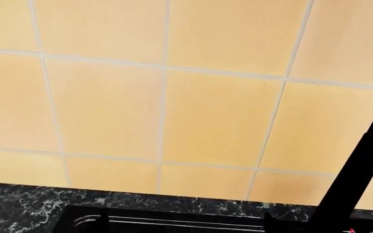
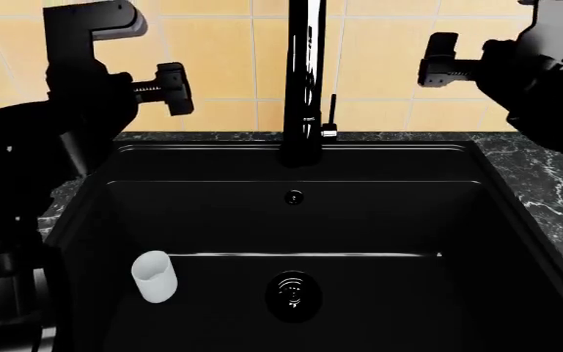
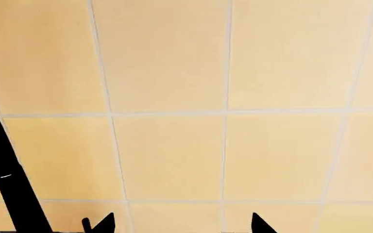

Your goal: Pick the cup and bowl from the sink and place them on the counter for drying.

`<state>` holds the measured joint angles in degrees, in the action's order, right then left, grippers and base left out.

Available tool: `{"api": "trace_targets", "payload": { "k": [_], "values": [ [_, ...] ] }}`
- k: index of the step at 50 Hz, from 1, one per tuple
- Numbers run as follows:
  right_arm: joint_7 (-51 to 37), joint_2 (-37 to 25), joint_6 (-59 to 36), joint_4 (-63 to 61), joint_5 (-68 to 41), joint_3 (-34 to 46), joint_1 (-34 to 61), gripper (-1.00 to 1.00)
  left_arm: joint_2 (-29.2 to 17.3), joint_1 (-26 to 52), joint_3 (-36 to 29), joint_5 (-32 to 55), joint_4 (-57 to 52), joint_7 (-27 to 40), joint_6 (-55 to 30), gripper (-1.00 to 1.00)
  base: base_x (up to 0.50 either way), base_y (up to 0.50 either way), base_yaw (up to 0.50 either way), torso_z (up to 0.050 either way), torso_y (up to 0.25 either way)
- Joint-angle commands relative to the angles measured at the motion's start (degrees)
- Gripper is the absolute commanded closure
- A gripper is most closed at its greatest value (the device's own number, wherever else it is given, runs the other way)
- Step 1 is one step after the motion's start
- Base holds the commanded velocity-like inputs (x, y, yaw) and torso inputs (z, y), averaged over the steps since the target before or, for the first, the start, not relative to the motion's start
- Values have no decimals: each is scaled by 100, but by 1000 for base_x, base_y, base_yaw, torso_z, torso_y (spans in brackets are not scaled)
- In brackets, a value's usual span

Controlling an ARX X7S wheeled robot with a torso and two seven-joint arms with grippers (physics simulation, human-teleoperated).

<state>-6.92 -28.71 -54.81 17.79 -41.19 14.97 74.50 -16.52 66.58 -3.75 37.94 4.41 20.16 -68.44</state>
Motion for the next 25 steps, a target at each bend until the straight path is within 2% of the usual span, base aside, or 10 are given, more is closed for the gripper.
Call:
{"api": "trace_targets", "payload": {
  "k": [1,9,14,24,25],
  "values": [
    [256,180,-349,-53,-182,151,92,-100,13,-18,-7,29,-33,-36,-10,-100,0,0,0,0,0],
    [-11,203,-383,-27,-175,30,57,-100,201,-156,-56,79,-81,166,-201,-100,0,0,0,0,0],
    [-63,220,-256,46,-94,37,17,-100,340,-503,-60,141,-519,494,-426,-100,0,0,0,0,0],
    [-16,221,-195,116,-46,108,12,-100,605,-1021,289,550,-1412,1163,-1251,-100,0,0,0,0,0],
    [-11,224,-179,141,-40,107,24,-100,736,-1060,490,688,-1454,1248,-1412,-100,0,0,0,0,0]
  ]
}}
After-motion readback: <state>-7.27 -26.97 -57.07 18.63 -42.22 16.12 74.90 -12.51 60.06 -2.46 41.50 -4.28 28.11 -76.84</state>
